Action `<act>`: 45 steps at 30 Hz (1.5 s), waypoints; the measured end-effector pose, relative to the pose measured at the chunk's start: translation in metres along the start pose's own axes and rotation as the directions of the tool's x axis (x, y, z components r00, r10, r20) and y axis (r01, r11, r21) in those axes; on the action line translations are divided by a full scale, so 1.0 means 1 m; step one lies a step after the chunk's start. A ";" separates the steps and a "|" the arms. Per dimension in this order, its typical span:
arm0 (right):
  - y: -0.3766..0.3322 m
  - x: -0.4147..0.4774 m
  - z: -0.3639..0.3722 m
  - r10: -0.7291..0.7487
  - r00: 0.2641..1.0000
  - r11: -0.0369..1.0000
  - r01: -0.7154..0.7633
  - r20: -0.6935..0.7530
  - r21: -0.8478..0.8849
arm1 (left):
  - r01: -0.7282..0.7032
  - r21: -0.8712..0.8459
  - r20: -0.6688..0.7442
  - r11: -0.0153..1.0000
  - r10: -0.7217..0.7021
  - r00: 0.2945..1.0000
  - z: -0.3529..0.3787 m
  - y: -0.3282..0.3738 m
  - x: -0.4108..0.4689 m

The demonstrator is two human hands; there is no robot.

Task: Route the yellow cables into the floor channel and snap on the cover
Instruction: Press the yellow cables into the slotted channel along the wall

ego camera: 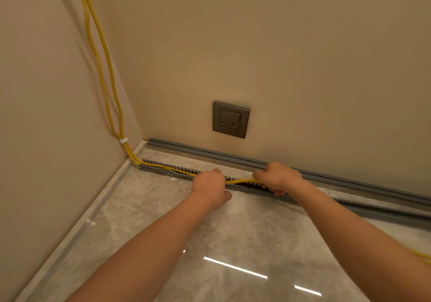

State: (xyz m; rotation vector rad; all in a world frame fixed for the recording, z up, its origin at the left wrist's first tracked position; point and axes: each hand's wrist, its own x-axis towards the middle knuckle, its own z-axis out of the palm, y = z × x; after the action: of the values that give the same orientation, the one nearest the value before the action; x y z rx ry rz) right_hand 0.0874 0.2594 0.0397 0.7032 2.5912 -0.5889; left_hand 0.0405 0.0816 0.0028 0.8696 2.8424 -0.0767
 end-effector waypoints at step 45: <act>0.036 -0.007 0.027 -0.251 0.946 0.944 0.192 -0.205 -0.269 | -0.173 0.025 -0.069 0.985 0.174 0.982 -0.002 0.072 0.001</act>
State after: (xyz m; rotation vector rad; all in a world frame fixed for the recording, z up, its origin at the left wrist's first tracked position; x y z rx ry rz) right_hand 0.1195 0.2717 0.0100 0.4211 2.9242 -0.2481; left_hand 0.0797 0.1424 0.0048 1.1417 2.8200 -0.0512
